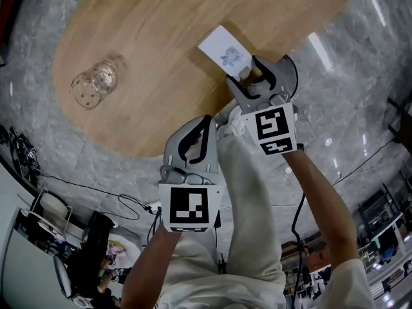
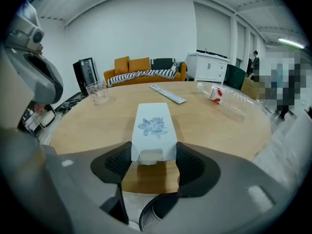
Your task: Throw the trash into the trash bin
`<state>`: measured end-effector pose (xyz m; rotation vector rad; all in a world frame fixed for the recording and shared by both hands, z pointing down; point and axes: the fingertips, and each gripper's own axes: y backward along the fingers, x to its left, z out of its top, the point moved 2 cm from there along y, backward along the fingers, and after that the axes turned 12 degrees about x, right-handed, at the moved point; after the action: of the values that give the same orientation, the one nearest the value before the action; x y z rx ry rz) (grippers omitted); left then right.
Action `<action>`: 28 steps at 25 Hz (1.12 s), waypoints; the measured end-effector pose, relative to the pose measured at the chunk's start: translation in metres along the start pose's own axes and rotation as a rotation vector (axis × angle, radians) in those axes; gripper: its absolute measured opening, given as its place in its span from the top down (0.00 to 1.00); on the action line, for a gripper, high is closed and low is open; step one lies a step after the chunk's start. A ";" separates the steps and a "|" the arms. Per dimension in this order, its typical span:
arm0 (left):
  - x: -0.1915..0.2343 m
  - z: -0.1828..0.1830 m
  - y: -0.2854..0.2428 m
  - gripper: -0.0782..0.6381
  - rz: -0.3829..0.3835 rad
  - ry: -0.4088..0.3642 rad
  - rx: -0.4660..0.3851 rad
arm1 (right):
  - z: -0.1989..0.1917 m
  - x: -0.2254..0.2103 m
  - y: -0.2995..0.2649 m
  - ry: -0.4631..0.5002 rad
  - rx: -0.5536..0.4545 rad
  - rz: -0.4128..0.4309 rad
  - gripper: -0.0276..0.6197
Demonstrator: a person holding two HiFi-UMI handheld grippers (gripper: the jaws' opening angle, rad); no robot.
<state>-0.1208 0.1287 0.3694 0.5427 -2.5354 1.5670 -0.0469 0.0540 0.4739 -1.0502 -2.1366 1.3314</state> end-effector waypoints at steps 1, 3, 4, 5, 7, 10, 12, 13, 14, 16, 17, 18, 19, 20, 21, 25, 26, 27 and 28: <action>0.001 0.001 0.000 0.89 0.001 0.004 -0.001 | 0.001 0.000 0.002 0.000 -0.002 -0.001 0.49; 0.001 0.000 0.001 0.89 0.005 0.006 0.001 | 0.001 0.001 0.005 -0.002 -0.006 0.000 0.49; -0.001 0.000 0.001 0.89 0.005 0.002 0.002 | 0.000 0.001 0.007 -0.007 -0.007 0.003 0.49; -0.003 -0.001 0.002 0.89 0.003 -0.003 0.001 | -0.001 0.001 0.010 -0.016 -0.009 0.005 0.49; -0.005 -0.002 0.002 0.89 -0.001 -0.009 0.001 | -0.003 0.002 0.014 -0.036 -0.014 0.005 0.50; -0.003 -0.003 -0.001 0.89 -0.007 -0.018 0.007 | 0.001 0.000 0.016 -0.062 -0.026 -0.008 0.50; -0.006 -0.006 -0.003 0.89 -0.008 -0.023 0.017 | 0.000 -0.002 0.023 -0.083 -0.037 -0.012 0.50; -0.011 -0.007 -0.003 0.89 -0.011 -0.029 0.019 | -0.003 -0.004 0.029 -0.097 -0.042 -0.013 0.50; -0.018 -0.006 -0.003 0.89 -0.014 -0.038 0.019 | -0.007 -0.007 0.036 -0.111 -0.046 -0.013 0.50; -0.031 -0.003 -0.003 0.89 -0.022 -0.060 0.016 | -0.017 -0.013 0.051 -0.140 -0.054 -0.019 0.50; -0.037 -0.002 -0.004 0.89 -0.026 -0.070 0.015 | -0.022 -0.017 0.057 -0.154 -0.058 -0.027 0.50; -0.042 -0.001 -0.005 0.89 -0.030 -0.080 0.015 | -0.028 -0.021 0.063 -0.168 -0.060 -0.038 0.50; -0.046 -0.001 -0.007 0.89 -0.033 -0.089 0.016 | -0.034 -0.024 0.068 -0.183 -0.062 -0.051 0.50; -0.049 -0.002 -0.008 0.89 -0.037 -0.098 0.019 | -0.041 -0.026 0.073 -0.198 -0.061 -0.062 0.50; -0.052 -0.003 -0.009 0.89 -0.040 -0.106 0.023 | -0.048 -0.027 0.077 -0.214 -0.060 -0.072 0.50; -0.066 -0.006 -0.016 0.89 -0.058 -0.137 0.034 | -0.077 -0.037 0.089 -0.272 -0.041 -0.115 0.50; -0.070 -0.007 -0.018 0.89 -0.063 -0.143 0.037 | -0.084 -0.040 0.093 -0.285 -0.035 -0.128 0.50; -0.074 -0.009 -0.019 0.89 -0.067 -0.150 0.041 | -0.091 -0.042 0.096 -0.300 -0.029 -0.139 0.50; -0.078 -0.011 -0.021 0.89 -0.072 -0.157 0.046 | -0.098 -0.043 0.099 -0.314 -0.020 -0.148 0.50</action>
<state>-0.0418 0.1484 0.3703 0.7827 -2.5627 1.6213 0.0843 0.1028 0.4330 -0.7101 -2.4034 1.4851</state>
